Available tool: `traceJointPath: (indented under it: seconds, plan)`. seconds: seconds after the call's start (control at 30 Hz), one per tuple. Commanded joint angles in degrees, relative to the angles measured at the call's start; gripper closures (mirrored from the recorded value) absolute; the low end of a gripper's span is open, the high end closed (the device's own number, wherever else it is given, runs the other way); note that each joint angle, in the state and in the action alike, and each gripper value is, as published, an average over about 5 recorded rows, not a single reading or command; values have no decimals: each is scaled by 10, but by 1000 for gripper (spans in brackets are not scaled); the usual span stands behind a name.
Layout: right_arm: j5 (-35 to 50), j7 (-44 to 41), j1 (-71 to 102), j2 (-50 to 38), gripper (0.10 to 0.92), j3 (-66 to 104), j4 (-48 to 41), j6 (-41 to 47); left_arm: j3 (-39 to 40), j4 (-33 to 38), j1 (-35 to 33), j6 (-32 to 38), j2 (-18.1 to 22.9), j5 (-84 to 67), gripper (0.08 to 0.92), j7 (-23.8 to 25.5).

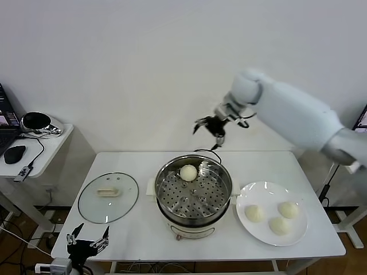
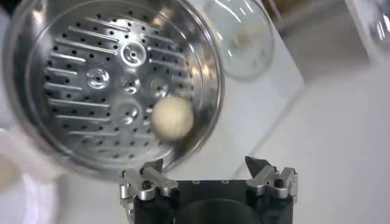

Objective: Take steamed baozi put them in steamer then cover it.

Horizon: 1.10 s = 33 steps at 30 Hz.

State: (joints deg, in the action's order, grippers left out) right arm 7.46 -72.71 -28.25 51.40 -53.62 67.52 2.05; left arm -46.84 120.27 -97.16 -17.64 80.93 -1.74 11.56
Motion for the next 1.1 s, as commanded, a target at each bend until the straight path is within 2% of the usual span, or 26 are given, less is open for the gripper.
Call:
traceJointPath:
  seconds: [0.03, 0.17, 0.43, 0.6, 1.1]
  plan:
    - [36, -17, -16, -151, 203, -19, 94, 269, 1, -1, 1, -3, -2, 0, 177, 1]
    - [-20, -10, 26, -207, 203, -9, 163, 306, 3, 0, 3, -4, -7, -1, 177, 3]
    - [-72, 58, 158, -248, 203, 38, 219, 249, 7, 8, -3, -8, 0, -1, 177, 5]
    - [-98, 74, 238, -256, 203, 67, 253, 246, 4, 9, -10, -8, 5, -1, 177, 4]
    - [-138, 102, 360, -201, 203, 117, 204, 220, 5, 10, -16, -7, 9, 9, 177, 4]
